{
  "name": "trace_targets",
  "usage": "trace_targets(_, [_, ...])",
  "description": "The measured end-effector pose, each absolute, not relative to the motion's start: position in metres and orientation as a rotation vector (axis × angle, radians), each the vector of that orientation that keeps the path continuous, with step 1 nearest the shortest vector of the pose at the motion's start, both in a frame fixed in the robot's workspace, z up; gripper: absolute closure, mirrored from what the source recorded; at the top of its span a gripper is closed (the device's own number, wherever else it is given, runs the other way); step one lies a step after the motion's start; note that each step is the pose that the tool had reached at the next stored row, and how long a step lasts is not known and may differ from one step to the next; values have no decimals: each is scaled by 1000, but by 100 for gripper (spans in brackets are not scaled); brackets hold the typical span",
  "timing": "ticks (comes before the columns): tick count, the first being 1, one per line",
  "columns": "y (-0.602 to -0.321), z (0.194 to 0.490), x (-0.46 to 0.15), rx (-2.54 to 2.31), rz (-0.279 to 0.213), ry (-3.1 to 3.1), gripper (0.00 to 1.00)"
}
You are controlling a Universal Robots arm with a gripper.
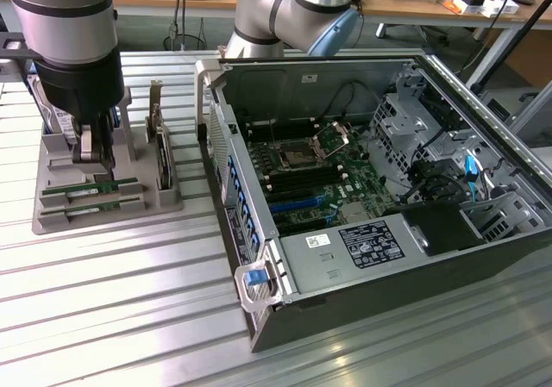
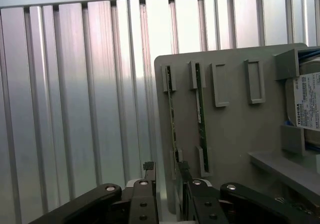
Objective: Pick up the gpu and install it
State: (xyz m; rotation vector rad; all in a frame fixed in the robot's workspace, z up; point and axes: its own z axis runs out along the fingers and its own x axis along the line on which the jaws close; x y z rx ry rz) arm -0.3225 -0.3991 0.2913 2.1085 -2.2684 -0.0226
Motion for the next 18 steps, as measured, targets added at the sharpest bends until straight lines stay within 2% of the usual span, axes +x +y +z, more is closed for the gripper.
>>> trace_targets(18, [-399, 284, -322, 2108, -23, -2268, 69])
